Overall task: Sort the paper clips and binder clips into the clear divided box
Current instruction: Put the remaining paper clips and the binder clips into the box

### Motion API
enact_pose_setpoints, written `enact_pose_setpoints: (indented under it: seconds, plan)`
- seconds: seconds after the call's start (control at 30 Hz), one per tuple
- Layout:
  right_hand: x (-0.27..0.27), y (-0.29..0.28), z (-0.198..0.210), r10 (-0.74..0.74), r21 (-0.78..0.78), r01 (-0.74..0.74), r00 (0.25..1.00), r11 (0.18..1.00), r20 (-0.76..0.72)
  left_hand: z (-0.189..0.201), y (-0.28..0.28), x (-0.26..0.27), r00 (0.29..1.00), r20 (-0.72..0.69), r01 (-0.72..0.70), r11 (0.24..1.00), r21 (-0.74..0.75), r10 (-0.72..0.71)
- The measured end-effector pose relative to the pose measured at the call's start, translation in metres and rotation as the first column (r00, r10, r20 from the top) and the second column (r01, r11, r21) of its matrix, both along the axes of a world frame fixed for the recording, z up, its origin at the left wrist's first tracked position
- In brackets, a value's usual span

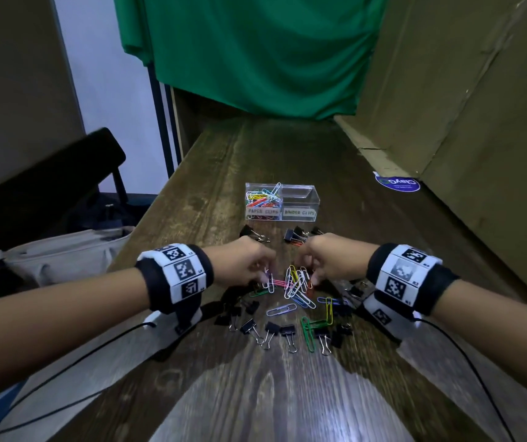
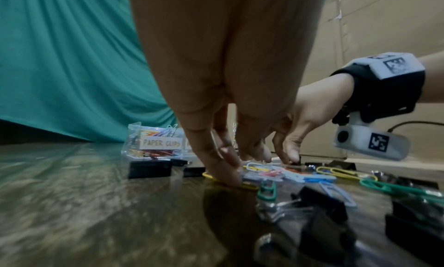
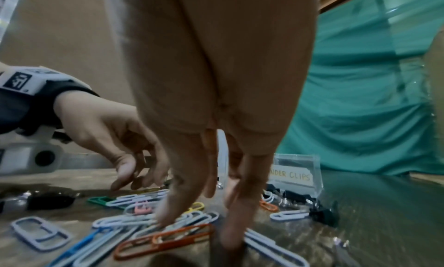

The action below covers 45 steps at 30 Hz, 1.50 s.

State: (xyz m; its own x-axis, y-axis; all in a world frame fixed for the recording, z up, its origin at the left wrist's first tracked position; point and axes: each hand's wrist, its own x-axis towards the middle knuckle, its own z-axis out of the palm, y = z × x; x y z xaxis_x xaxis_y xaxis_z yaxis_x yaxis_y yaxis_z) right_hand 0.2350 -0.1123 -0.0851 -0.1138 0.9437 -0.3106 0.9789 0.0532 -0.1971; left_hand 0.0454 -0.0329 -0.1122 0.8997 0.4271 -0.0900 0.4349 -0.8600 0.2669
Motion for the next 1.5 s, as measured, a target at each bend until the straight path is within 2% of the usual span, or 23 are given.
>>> enact_pose_setpoints:
  seconds: [0.1, 0.17, 0.23, 0.3, 0.4, 0.53, 0.7, 0.87, 0.97, 1.1, 1.27, 1.37, 1.5]
  plan:
    - [-0.001, -0.002, -0.003, 0.024, -0.068, -0.023, 0.999, 0.997, 0.021, 0.000, -0.006, 0.010, 0.997, -0.077, -0.029, 1.000, 0.003, 0.029]
    - [-0.006, -0.002, -0.006, 0.024, -0.045, -0.023, 1.000, 0.999, 0.011, -0.002, -0.014, 0.017, 0.991, -0.130, -0.038, 0.999, 0.019, 0.040]
    - [-0.008, 0.001, -0.004, 0.023, -0.001, -0.023, 1.000, 1.000, -0.018, -0.002, -0.019, 0.024, 0.996, -0.077, -0.052, 0.999, 0.017, 0.053]
    - [-0.010, 0.001, 0.001, 0.033, -0.019, -0.034, 0.999, 0.999, -0.032, 0.001, -0.020, 0.027, 0.996, -0.004, -0.084, 0.996, -0.001, 0.084]
    - [-0.014, -0.001, -0.005, 0.032, -0.062, -0.031, 0.999, 0.998, 0.023, -0.005, -0.019, 0.025, 0.984, -0.056, -0.170, 0.985, -0.009, 0.169]
    - [-0.016, -0.002, -0.011, 0.024, -0.007, -0.024, 1.000, 1.000, 0.019, -0.005, -0.022, 0.027, 0.988, -0.036, -0.150, 0.988, 0.020, 0.151]
    - [-0.009, -0.006, 0.001, 0.014, -0.027, -0.012, 0.999, 1.000, 0.041, -0.001, -0.015, 0.021, 0.981, 0.022, -0.194, 0.979, -0.057, 0.195]
    - [-0.001, -0.002, 0.004, 0.050, -0.037, -0.048, 0.998, 0.998, 0.041, -0.002, -0.009, 0.022, 0.981, 0.069, -0.172, 0.980, -0.096, 0.179]
    - [0.001, 0.000, 0.001, 0.005, -0.051, -0.004, 1.000, 0.999, 0.029, 0.002, -0.002, 0.021, 0.977, 0.104, -0.174, 0.979, -0.104, 0.184]
    - [-0.008, 0.002, -0.011, 0.021, 0.019, -0.023, 0.995, 1.000, 0.101, 0.031, 0.018, 0.027, 0.952, 0.200, -0.218, 0.972, -0.084, 0.230]
    - [-0.007, -0.001, -0.014, 0.112, 0.075, -0.117, 0.991, 0.990, 0.070, 0.067, 0.069, 0.051, 0.849, 0.407, -0.339, 0.938, -0.071, 0.337]
    - [-0.005, -0.002, -0.013, 0.119, 0.058, -0.122, 0.992, 0.991, 0.050, 0.071, 0.099, 0.067, 0.817, 0.439, -0.390, 0.919, -0.059, 0.375]
    - [0.005, 0.005, -0.007, 0.108, 0.054, -0.110, 0.993, 0.992, 0.043, 0.054, 0.128, 0.078, 0.808, 0.422, -0.424, 0.903, -0.069, 0.412]
